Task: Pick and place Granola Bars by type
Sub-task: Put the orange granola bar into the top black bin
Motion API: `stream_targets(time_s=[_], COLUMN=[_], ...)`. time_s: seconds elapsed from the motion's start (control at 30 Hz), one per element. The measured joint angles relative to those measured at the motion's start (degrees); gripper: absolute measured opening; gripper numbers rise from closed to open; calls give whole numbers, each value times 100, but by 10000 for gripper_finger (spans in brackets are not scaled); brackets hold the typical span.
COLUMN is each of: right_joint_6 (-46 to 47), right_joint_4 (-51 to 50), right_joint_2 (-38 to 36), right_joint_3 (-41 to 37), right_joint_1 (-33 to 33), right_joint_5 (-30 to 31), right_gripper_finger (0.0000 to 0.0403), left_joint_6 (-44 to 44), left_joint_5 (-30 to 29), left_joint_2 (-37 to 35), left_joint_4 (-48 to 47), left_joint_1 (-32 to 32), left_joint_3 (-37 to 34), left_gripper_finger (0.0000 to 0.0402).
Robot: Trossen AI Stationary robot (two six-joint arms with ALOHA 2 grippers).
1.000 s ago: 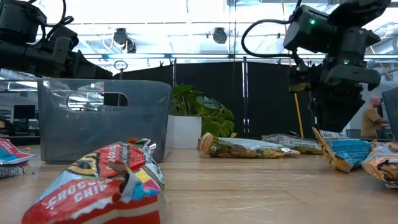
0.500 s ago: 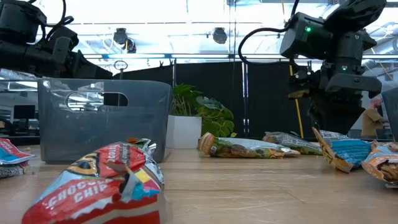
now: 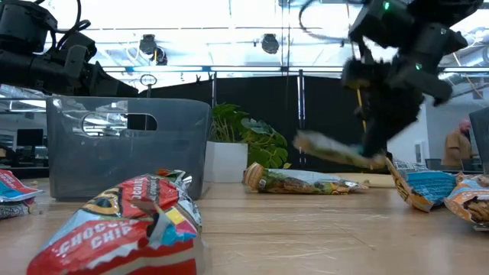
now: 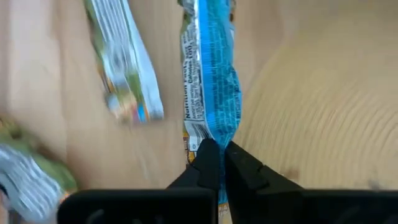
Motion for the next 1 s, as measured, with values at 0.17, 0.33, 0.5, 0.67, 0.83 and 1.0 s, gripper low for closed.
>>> stream_targets(time_s=[0.17, 0.33, 0.5, 0.67, 0.83, 1.0], right_joint_6=[-606, -1554, -1957, -2096, -2393, -2481], right_joint_4=[1042, 3049, 4543, 5695, 6475, 6524], right_joint_2=[-334, -416, -418, -418, -418, -418], right_joint_3=[-17, -394, -906, -1310, -1552, -1584], right_joint_1=[2, -50, -314, -578, -647, -649], right_joint_5=[314, 291, 293, -163, -470, -831], right_gripper_finger=[0, 0, 0, 0, 0, 0], left_joint_6=[-20, -152, -179, -552, -504, -655], left_joint_5=[-2, -2, 3, -23, -478, -212], left_joint_2=[0, 0, 0, 1, 17, 17], left_joint_4=[134, 416, 918, 1088, 1185, 1174], left_joint_1=[1, 0, 0, 0, 7, 4], left_joint_3=[-1, -2, -2, -2, -2, -2], left_gripper_finger=[118, 118, 118, 118, 118, 118])
